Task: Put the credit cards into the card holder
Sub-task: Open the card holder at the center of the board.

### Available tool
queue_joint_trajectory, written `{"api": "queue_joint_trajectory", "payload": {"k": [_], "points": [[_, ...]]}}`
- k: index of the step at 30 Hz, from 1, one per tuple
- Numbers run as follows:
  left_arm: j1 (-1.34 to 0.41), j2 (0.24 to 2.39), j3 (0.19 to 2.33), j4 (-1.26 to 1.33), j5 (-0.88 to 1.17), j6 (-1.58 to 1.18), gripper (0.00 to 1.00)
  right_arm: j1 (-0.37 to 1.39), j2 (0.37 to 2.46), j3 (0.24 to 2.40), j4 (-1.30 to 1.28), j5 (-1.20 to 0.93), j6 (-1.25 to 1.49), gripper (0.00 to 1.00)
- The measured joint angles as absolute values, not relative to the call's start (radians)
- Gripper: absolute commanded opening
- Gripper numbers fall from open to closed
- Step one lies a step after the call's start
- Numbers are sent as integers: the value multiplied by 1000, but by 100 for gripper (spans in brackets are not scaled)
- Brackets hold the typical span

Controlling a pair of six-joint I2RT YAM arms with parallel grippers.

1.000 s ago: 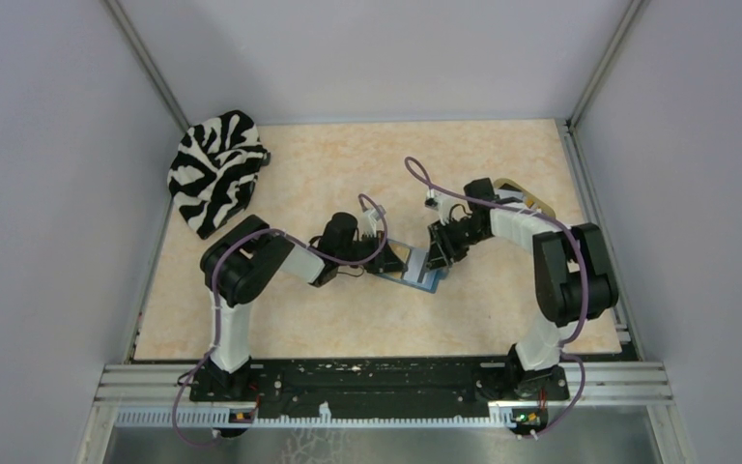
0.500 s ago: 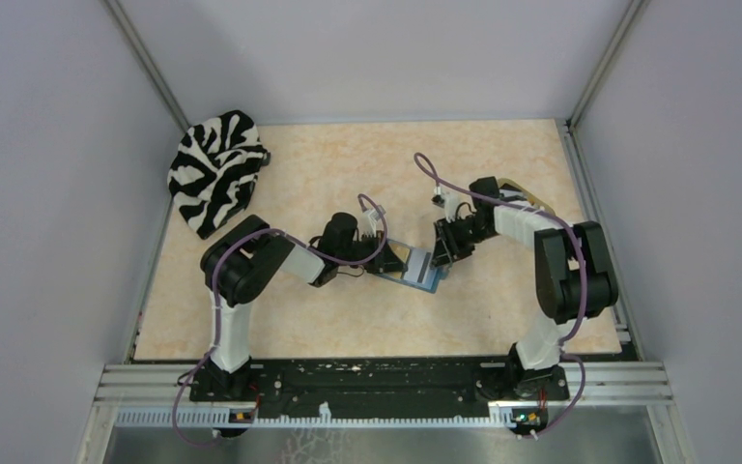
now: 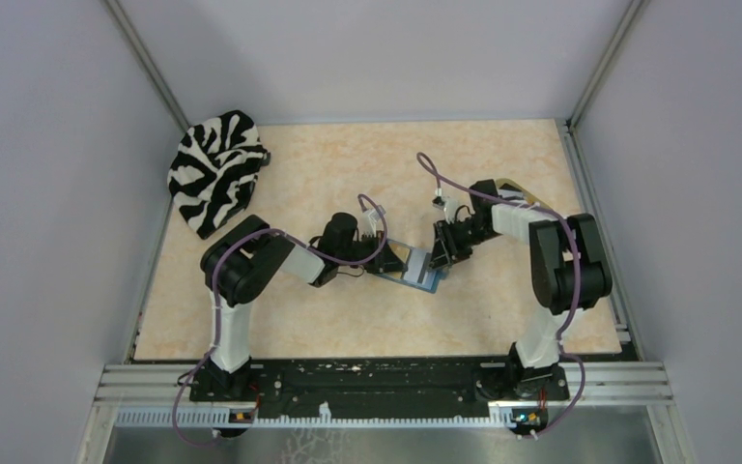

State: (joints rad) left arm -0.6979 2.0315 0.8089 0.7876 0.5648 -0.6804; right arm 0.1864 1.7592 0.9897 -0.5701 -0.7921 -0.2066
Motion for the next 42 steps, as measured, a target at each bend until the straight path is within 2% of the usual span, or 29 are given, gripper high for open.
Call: {"api": "queue_joint_trajectory", "payload": {"k": [7, 16, 42], "points": [[-698, 2032, 809, 788, 565, -681, 11, 184, 1778, 990, -569, -826, -186, 34], [-698, 2033, 809, 791, 566, -680, 11, 152, 1782, 990, -565, -863, -158, 40], [-694, 2040, 809, 809, 588, -681, 14, 128, 1836, 981, -411, -1058, -31, 40]]}}
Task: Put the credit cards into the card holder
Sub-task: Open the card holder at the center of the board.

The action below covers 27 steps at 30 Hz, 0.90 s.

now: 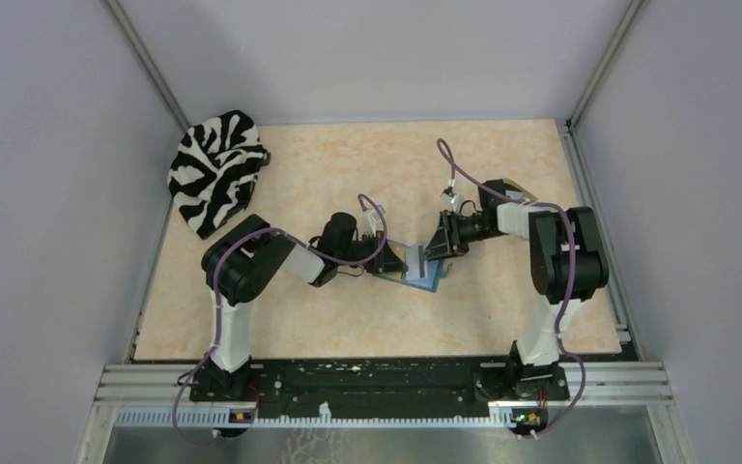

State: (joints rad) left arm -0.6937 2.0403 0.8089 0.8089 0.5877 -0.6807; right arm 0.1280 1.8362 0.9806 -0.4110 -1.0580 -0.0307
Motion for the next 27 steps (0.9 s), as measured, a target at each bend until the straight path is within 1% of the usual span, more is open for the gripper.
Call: {"api": "queue_joint_trajectory", "payload": {"k": [12, 20, 27], "points": [[-695, 2043, 809, 812, 588, -682, 14, 137, 1846, 962, -351, -1189, 16, 40], [-694, 2025, 785, 819, 587, -685, 18, 166, 1860, 940, -290, -1199, 61, 40], [-675, 2006, 772, 802, 588, -685, 19, 224, 1860, 944, -259, -1198, 65, 41]]}}
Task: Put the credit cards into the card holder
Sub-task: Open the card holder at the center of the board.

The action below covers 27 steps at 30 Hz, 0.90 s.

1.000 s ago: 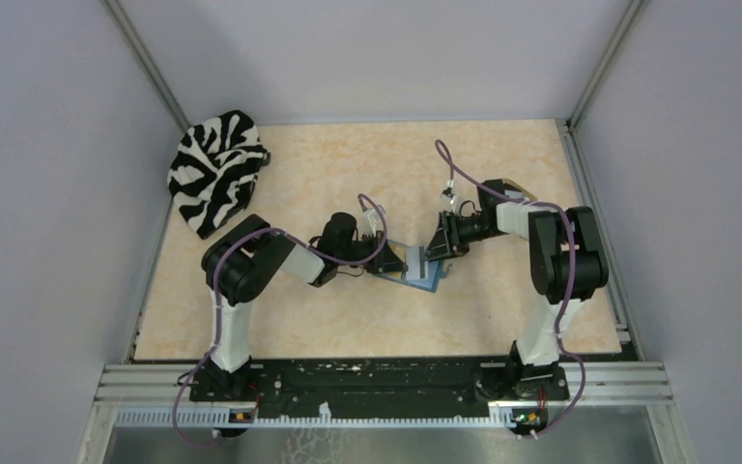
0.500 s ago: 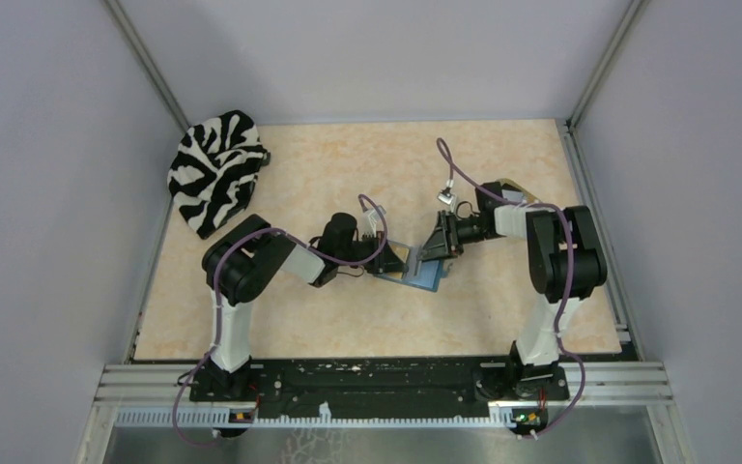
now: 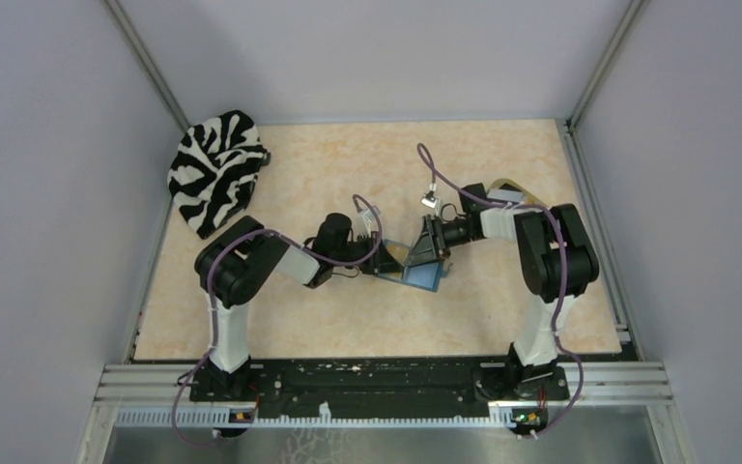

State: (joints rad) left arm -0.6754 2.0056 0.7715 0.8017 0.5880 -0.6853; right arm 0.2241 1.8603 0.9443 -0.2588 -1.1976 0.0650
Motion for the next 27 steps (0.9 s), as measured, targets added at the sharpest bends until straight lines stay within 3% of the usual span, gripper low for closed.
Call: {"api": "queue_joint_trajectory", "payload": {"k": [11, 18, 23, 27], "points": [[-593, 1909, 702, 753, 579, -673, 22, 239, 1943, 1047, -300, -1150, 45, 40], [-551, 1734, 616, 694, 522, -604, 39, 266, 1959, 1106, -323, -1054, 19, 33], [-534, 1648, 583, 695, 506, -551, 45, 294, 1959, 1153, -364, -955, -47, 23], [-508, 1613, 543, 704, 508, -536, 46, 317, 1957, 1183, -399, -810, -132, 24]]}}
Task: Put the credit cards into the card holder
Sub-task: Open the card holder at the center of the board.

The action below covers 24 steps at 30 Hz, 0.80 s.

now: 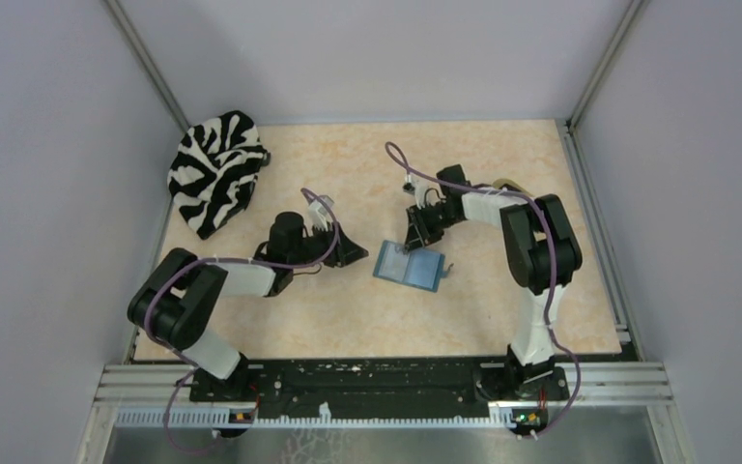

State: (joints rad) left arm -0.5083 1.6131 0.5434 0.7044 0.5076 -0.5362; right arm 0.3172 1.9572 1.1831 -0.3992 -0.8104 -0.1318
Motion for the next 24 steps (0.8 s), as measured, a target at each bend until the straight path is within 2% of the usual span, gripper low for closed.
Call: {"api": "queue_joint_trajectory", "payload": {"k": [3, 6, 9, 11, 12, 19, 24], "points": [[-475, 1569, 501, 719, 508, -527, 50, 348, 1948, 1216, -430, -715, -192, 28], [-433, 1496, 454, 723, 505, -526, 61, 381, 1940, 1237, -431, -610, -265, 34], [-391, 1411, 410, 726, 494, -524, 76, 397, 1940, 1254, -446, -567, -326, 36], [-366, 1356, 387, 723, 481, -522, 93, 408, 1945, 1276, -467, -552, -361, 35], [-356, 1333, 381, 717, 471, -522, 98, 412, 1952, 1293, -483, -548, -380, 34], [-299, 1165, 329, 595, 428, -531, 98, 488, 1975, 1330, -556, -578, -464, 32], [-294, 1007, 333, 479, 453, -596, 99, 539, 1967, 1330, -595, -595, -471, 38]]}}
